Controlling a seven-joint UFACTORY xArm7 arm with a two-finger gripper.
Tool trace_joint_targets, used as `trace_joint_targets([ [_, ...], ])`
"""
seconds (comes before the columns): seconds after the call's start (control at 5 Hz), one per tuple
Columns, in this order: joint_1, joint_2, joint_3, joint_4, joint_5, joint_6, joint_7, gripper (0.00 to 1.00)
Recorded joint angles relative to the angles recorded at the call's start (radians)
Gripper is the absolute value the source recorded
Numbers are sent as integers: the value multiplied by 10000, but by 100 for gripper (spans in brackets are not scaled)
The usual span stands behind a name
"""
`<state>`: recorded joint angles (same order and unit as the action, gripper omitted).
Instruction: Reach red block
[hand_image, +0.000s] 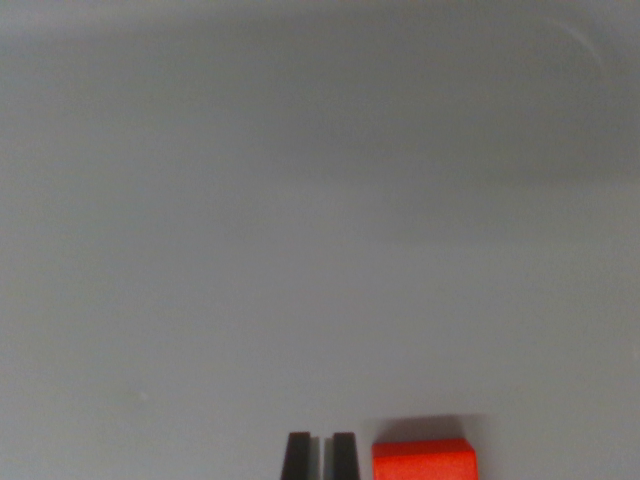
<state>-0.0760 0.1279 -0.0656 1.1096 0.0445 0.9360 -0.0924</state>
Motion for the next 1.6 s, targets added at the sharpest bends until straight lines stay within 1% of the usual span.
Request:
trace_joint_targets([
  [0.2, -62, 123, -61, -361, 10, -456, -47, 0],
  [0.4, -62, 123, -61, -361, 10, -456, -47, 0],
  [0.6, -122, 242, -119, -712, 19, -899, -93, 0],
  [0.8, -122, 242, -119, -712, 19, -899, -93, 0],
  [1.0, -179, 355, -175, -1046, 28, -1322, -137, 0],
  [1.2, -179, 355, -175, -1046, 28, -1322, -137, 0],
  [1.4, -233, 463, -229, -1363, 36, -1722, -178, 0],
  [1.6, -233, 463, -229, -1363, 36, -1722, -178, 0],
])
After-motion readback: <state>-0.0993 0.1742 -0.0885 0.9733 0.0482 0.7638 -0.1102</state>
